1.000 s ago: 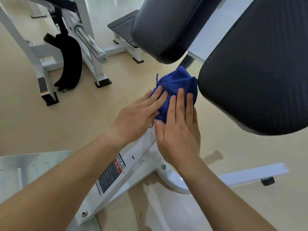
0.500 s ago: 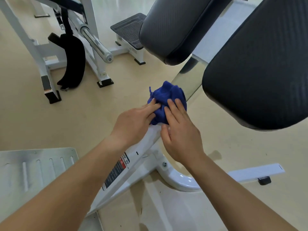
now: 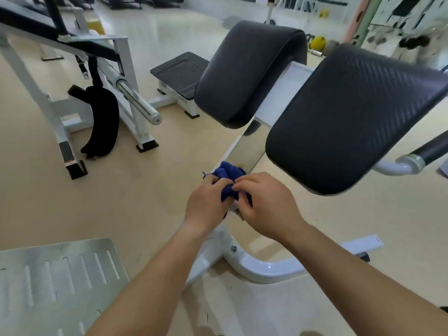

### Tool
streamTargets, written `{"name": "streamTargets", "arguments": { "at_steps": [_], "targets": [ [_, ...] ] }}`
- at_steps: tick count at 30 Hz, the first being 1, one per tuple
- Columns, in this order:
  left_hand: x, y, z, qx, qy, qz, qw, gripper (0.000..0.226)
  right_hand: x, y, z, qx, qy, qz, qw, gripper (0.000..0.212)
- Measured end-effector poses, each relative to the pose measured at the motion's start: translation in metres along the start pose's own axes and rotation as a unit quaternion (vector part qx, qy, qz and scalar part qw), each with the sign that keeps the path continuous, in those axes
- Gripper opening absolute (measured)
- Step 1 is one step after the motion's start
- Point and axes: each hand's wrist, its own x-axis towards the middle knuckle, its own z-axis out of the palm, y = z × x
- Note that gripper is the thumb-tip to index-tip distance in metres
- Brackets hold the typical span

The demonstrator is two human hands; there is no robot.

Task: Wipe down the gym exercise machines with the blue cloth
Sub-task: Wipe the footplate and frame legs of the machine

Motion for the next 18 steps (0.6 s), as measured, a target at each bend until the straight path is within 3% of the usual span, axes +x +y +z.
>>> {"name": "streamTargets", "arguments": {
  "at_steps": [3,6,11,13,16,18],
  "targets": [
    [0.022,0.028,-0.021,-0.112,0.058,-0.049,0.991,0.023,0.02,0.0,-0.039,-0.079,0.092,-0.044,0.992,0.021],
    [0.055,0.06,-0.043,-0.149,0.118,-0.03,0.981,0.033,0.046,0.01,-0.078,-0.145,0.164,-0.042,0.975,0.027],
    [0.103,0.109,-0.051,-0.174,0.158,0.08,0.969,0.039,0.072,0.046,-0.125,-0.305,0.148,0.127,0.932,0.05],
    [0.124,0.126,-0.045,-0.172,0.118,0.085,0.974,0.043,0.073,0.059,-0.129,-0.318,0.119,0.176,0.924,0.059],
    [0.153,0.133,-0.038,-0.148,0.006,0.087,0.985,0.051,0.073,0.064,-0.124,-0.334,0.087,0.182,0.921,0.064],
    [0.169,0.132,-0.038,-0.134,-0.002,0.107,0.985,0.046,0.074,0.063,-0.121,-0.344,0.079,0.185,0.917,0.064]
  ]
}}
